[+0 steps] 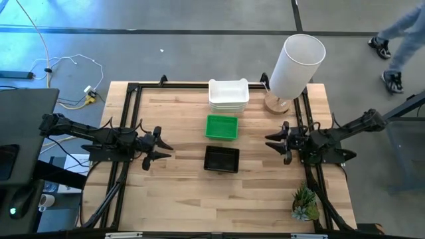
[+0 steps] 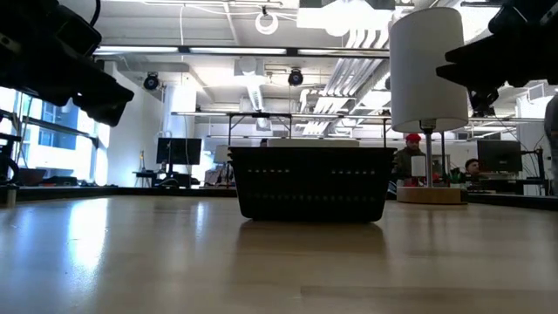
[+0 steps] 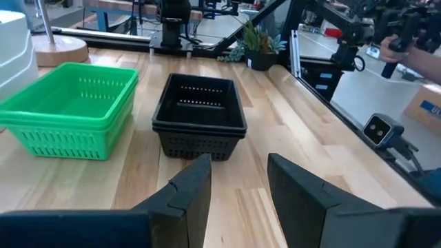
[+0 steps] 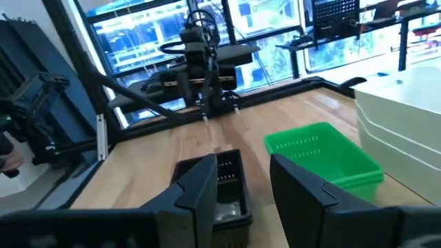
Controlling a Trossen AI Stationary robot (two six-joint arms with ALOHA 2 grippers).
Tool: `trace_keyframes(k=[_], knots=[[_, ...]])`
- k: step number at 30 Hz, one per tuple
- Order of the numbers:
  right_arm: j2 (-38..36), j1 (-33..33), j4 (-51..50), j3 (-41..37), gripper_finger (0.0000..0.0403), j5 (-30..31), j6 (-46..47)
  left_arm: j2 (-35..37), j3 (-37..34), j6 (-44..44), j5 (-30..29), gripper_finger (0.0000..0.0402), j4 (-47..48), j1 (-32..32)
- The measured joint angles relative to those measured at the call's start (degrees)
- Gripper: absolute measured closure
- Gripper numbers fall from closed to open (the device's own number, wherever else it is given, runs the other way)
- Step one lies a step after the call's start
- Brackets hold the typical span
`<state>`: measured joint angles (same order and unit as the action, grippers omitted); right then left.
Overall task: Stack baskets by color
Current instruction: Return to Home Position
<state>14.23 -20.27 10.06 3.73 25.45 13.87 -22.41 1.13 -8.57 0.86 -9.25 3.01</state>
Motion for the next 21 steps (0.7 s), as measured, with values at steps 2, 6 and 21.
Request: trace_keyframes(k=[2,6,21], knots=[[-1.20,0.00,-0.64,-0.63,0.0279,1.08,0.07,0.00,0.00,1.28,0.00,0.0271,0.01,0.00],[-3.80,0.00,-3.71,-0.92,0.0279,1.34,-0.41,0.00,0.00,1.74,0.00,0.0271,-0.01,0.00],[-12.00,0.02,-13.16,-0.81,0.0279,8.86,-2.10,-0.02,0.00,1.76,-0.42,0.0271,0.38,0.00]])
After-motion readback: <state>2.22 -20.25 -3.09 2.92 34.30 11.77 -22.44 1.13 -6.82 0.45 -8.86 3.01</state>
